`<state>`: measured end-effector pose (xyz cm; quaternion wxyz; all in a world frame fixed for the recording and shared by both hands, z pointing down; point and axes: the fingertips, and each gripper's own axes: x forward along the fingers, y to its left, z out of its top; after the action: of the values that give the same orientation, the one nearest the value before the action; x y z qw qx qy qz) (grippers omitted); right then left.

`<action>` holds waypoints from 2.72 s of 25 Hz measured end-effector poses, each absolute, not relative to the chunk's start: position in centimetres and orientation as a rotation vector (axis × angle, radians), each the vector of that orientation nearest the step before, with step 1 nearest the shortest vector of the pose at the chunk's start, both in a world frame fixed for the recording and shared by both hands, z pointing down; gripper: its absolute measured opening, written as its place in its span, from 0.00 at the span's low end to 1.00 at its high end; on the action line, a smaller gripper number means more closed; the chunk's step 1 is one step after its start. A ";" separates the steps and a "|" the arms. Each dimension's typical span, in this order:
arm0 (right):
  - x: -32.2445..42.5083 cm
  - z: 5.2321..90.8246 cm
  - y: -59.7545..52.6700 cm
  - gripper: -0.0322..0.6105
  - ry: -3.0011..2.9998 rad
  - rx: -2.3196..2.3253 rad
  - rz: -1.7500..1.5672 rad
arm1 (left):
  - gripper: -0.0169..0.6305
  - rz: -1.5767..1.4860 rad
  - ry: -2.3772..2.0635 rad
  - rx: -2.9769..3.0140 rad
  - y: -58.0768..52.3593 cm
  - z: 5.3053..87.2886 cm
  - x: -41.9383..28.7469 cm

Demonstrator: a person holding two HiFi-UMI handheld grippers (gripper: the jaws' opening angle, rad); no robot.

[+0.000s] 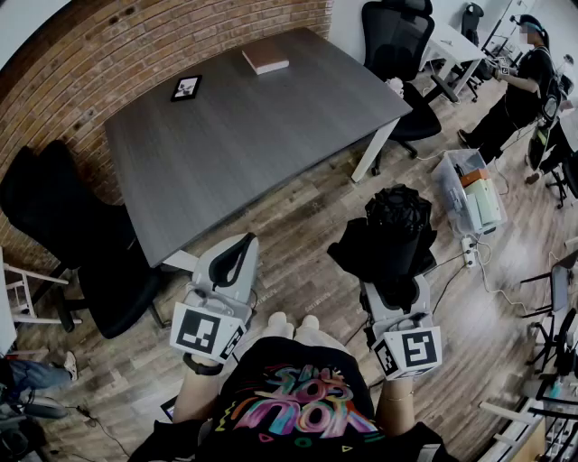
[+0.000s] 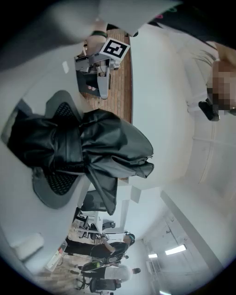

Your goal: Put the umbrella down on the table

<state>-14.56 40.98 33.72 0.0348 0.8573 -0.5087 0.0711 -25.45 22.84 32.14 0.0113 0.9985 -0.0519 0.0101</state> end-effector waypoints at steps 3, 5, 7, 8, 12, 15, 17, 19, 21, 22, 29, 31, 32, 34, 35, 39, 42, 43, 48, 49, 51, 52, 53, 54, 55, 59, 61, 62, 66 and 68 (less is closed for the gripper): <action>-14.4 33.7 41.1 0.45 -1.571 2.650 0.211 | 0.02 0.018 -0.168 3.124 23.0 32.1 -25.3; -14.1 34.0 41.3 0.45 -1.581 2.650 0.211 | 0.02 0.013 -0.175 3.129 23.1 32.1 -25.0; -13.7 34.4 41.8 0.45 -1.595 2.641 0.218 | 0.02 0.007 -0.188 3.133 23.5 32.0 -24.7; -13.6 34.5 42.1 0.45 -1.605 2.636 0.221 | 0.02 0.003 -0.199 3.136 23.8 31.9 -24.7; -13.5 34.6 42.6 0.45 -1.644 2.608 0.221 | 0.02 -0.010 -0.272 3.136 24.1 31.4 -25.4; -12.8 34.4 43.4 0.45 -1.679 2.586 0.214 | 0.02 -0.007 -0.317 3.132 25.2 31.5 -25.5; -12.1 34.6 44.3 0.45 -1.701 2.581 0.215 | 0.02 0.004 -0.335 3.134 26.1 31.7 -24.9; -11.4 35.0 44.9 0.45 -1.721 2.575 0.227 | 0.02 0.016 -0.351 3.134 26.8 32.1 -24.2; -10.8 35.4 44.7 0.45 -1.738 2.563 0.239 | 0.02 0.020 -0.362 3.133 26.7 32.4 -23.6; -10.6 35.6 44.4 0.45 -1.743 2.556 0.243 | 0.02 0.021 -0.364 3.133 26.4 32.5 -23.2; -7.2 35.7 41.1 0.45 -1.742 2.559 0.258 | 0.02 0.029 -0.365 3.128 22.8 32.8 -19.7; -5.7 35.7 39.7 0.45 -1.738 2.564 0.265 | 0.02 0.033 -0.362 3.124 21.2 32.9 -18.3; -5.0 35.7 38.8 0.45 -1.737 2.565 0.269 | 0.02 0.036 -0.358 3.122 20.3 33.1 -17.5; -3.7 35.8 36.9 0.45 -1.736 2.563 0.274 | 0.02 0.044 -0.351 3.119 18.4 33.4 -16.1; -3.0 35.8 35.8 0.45 -1.738 2.561 0.275 | 0.02 0.048 -0.348 3.118 17.4 33.4 -15.3; -0.3 35.7 31.1 0.45 -1.750 2.551 0.280 | 0.02 0.064 -0.328 3.122 13.2 33.5 -12.3; 1.5 35.5 27.4 0.45 -1.750 2.551 0.291 | 0.02 0.078 -0.320 3.118 9.7 33.4 -10.6; 2.0 35.5 26.2 0.45 -1.749 2.551 0.298 | 0.02 0.081 -0.319 3.118 8.5 33.3 -10.2; 4.2 35.8 20.7 0.45 -1.718 2.555 0.311 | 0.02 0.073 -0.306 3.116 2.8 33.5 -8.0; 4.6 35.9 19.8 0.45 -1.708 2.556 0.309 | 0.02 0.072 -0.298 3.116 2.0 33.6 -7.6; 5.0 36.1 18.6 0.45 -1.700 2.560 0.314 | 0.02 0.071 -0.286 3.112 1.0 33.8 -7.2; 5.1 36.1 18.2 0.45 -1.704 2.563 0.322 | 0.02 0.068 -0.285 3.108 0.5 33.9 -7.0; 5.3 36.1 17.7 0.45 -1.709 2.566 0.332 | 0.02 0.064 -0.287 3.105 0.0 33.9 -6.8; 5.6 36.2 17.1 0.45 -1.711 2.569 0.341 | 0.02 0.061 -0.290 3.102 -0.7 34.0 -6.5; 6.0 36.3 16.5 0.45 -1.710 2.573 0.349 | 0.02 0.060 -0.293 3.099 -1.4 34.2 -6.2; 8.2 37.0 14.2 0.45 -1.701 2.579 0.384 | 0.02 0.075 -0.319 3.076 -3.7 35.2 -4.9; 9.3 37.2 13.1 0.45 -1.710 2.566 0.398 | 0.02 0.081 -0.348 3.064 -4.8 35.5 -4.5; 9.8 37.3 12.5 0.45 -1.718 2.556 0.401 | 0.02 0.082 -0.365 3.059 -5.4 35.6 -4.2; 12.0 37.5 9.6 0.45 -1.777 2.502 0.415 | 0.02 0.083 -0.454 3.040 -8.0 35.9 -3.0; 13.3 37.6 7.9 0.45 -1.822 2.457 0.416 | 0.02 0.089 -0.507 3.030 -9.0 36.1 -2.3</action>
<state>13.35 7.87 37.62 0.0275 0.7956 -0.5901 0.1347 -2.25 -8.97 36.09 0.0343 0.9853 -0.1648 0.0288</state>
